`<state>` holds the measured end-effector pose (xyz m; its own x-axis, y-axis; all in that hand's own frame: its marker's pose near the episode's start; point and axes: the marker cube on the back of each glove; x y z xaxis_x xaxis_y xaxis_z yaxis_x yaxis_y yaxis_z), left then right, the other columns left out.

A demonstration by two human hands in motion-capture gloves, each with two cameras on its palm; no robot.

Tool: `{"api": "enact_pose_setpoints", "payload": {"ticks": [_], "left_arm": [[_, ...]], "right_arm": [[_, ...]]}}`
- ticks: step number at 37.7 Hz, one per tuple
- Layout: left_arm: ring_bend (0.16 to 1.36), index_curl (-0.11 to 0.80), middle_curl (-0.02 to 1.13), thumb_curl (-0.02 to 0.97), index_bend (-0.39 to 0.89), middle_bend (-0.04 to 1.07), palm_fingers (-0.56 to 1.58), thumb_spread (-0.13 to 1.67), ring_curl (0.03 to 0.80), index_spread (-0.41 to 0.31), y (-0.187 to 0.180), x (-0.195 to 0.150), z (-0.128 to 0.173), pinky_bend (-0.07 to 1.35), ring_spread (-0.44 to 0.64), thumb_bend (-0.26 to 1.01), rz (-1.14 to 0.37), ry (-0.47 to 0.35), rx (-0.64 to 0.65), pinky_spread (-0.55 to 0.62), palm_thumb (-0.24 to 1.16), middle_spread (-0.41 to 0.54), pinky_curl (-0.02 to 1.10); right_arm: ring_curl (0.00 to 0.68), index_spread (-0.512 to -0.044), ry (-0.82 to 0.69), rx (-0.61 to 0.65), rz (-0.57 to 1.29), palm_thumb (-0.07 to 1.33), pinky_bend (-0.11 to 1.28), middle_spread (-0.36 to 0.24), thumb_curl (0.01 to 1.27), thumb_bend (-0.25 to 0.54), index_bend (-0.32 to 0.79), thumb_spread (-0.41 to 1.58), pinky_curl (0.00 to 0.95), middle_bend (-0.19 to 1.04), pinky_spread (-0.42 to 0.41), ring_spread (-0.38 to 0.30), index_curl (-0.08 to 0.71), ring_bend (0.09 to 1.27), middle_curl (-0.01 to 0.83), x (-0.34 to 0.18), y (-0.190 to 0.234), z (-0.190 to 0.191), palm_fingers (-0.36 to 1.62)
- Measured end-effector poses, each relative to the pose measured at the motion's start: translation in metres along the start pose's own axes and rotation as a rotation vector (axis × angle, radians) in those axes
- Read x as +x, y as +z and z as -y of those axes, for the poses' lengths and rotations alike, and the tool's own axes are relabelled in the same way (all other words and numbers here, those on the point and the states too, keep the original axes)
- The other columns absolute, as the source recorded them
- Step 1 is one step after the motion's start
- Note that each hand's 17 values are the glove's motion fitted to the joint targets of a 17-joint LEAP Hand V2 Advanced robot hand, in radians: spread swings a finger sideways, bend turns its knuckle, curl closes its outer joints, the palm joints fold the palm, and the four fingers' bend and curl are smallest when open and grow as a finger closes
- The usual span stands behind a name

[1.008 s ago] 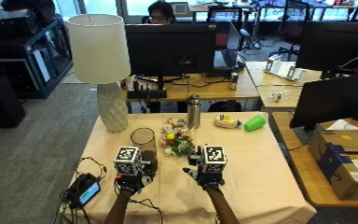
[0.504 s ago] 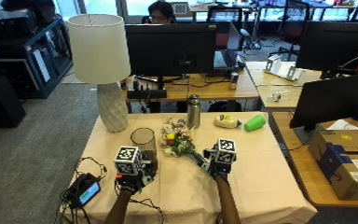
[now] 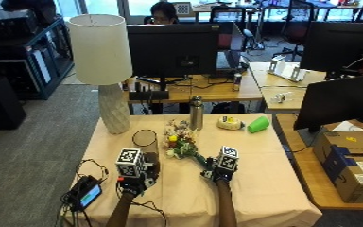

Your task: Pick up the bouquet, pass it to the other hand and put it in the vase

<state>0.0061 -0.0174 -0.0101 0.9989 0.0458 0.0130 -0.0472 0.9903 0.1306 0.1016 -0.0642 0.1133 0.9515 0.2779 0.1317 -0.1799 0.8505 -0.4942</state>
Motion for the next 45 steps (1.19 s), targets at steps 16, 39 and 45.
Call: {"api": "enact_pose_setpoints", "payload": {"ticks": [16, 39, 45], "left_arm": [[0.60, 0.210, 0.32, 0.136, 0.12, 0.22, -0.03, 1.00, 0.236, -0.005, 0.006, 0.008, -0.014, 0.52, 0.50, -0.06, -0.064, -0.009, -0.106, 0.51, -0.08, 0.233, 0.32], [0.60, 0.210, 0.33, 0.131, 0.12, 0.21, -0.03, 1.00, 0.241, -0.005, 0.009, 0.005, -0.012, 0.52, 0.50, -0.07, -0.071, -0.006, -0.118, 0.51, -0.08, 0.234, 0.32], [0.60, 0.210, 0.34, 0.130, 0.12, 0.21, -0.03, 1.00, 0.242, -0.005, 0.001, 0.007, -0.011, 0.52, 0.50, -0.07, -0.098, -0.002, -0.084, 0.51, -0.08, 0.234, 0.33]], "right_arm": [[0.331, -0.271, 0.022, 0.229, 0.129, 0.80, 0.54, -0.042, 0.41, 0.107, 0.09, 1.02, 0.307, 0.47, 0.216, 0.006, 0.140, 0.63, 0.368, -0.003, -0.006, 0.020, 0.66], [0.467, -0.263, 0.069, 0.183, 0.042, 1.02, 0.54, -0.197, 0.62, -0.016, 0.23, 0.37, 0.389, 0.51, -0.311, -0.225, 0.328, 0.75, 0.480, -0.006, -0.004, 0.019, 1.38], [0.487, -0.266, -0.001, 0.224, 0.179, 1.01, 0.54, -0.194, 0.65, -0.028, 0.20, 0.32, 0.397, 0.58, -0.321, -0.221, 0.362, 0.80, 0.509, -0.012, -0.013, 0.015, 1.40]]}}
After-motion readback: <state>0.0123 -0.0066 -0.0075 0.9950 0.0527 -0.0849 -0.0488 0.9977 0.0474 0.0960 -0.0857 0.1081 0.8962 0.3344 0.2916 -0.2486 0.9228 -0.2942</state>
